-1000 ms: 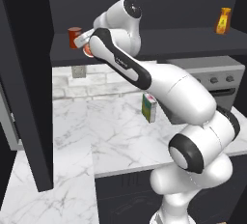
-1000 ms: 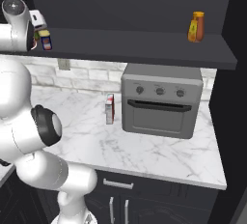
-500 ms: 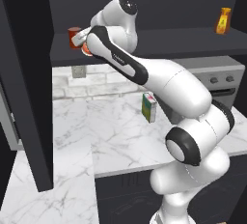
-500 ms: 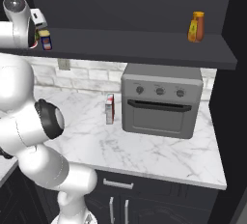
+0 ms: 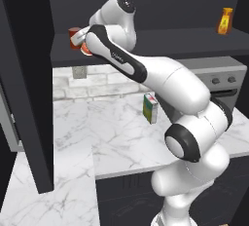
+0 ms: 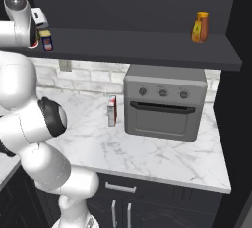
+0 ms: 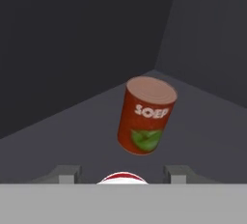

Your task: Pick the cans from the counter and place them in their designated side in the cabinet.

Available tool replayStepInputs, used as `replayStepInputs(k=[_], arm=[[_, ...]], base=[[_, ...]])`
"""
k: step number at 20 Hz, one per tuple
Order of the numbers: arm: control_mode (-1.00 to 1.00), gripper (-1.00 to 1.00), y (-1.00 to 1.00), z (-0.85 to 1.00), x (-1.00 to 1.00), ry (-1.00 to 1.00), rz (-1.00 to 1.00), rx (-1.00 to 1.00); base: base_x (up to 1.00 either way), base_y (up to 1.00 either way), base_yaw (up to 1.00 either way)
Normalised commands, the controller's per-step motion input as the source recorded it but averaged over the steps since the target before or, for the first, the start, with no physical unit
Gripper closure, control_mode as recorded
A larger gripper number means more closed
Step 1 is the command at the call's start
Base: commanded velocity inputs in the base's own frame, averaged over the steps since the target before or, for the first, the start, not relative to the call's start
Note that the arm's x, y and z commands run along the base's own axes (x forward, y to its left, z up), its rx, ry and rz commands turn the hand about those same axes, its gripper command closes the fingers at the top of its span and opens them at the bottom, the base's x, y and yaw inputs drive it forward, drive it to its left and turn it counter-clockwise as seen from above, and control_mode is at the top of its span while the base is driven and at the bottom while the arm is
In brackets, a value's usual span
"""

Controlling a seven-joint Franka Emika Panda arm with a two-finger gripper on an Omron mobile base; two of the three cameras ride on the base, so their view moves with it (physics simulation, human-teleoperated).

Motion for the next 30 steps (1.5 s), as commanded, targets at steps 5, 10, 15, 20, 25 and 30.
replayStepInputs(k=[5, 10, 15, 20, 25, 30], arm=[[-1.00, 1.00, 0.05, -0.10, 0.12, 0.02, 0.00, -0.01], [-1.00, -1.00, 0.04, -0.15, 0.09, 0.02, 0.00, -0.01], [-1.00, -1.00, 0.02, -0.13, 0.06, 0.01, 0.00, 0.00], [-1.00, -1.00, 0.00, -0.10, 0.06, 0.00, 0.00, 0.00], [-1.00, -1.00, 0.00, -0.06, 0.08, 0.00, 0.00, 0.00], [-1.00, -1.00, 0.00, 0.01, 0.02, -0.01, 0.01, 0.00]], base=[[0.00, 0.00, 0.00], [0.00, 0.00, 0.00], [0.00, 0.00, 0.00], [0.00, 0.00, 0.00], [0.00, 0.00, 0.00], [0.00, 0.00, 0.00]])
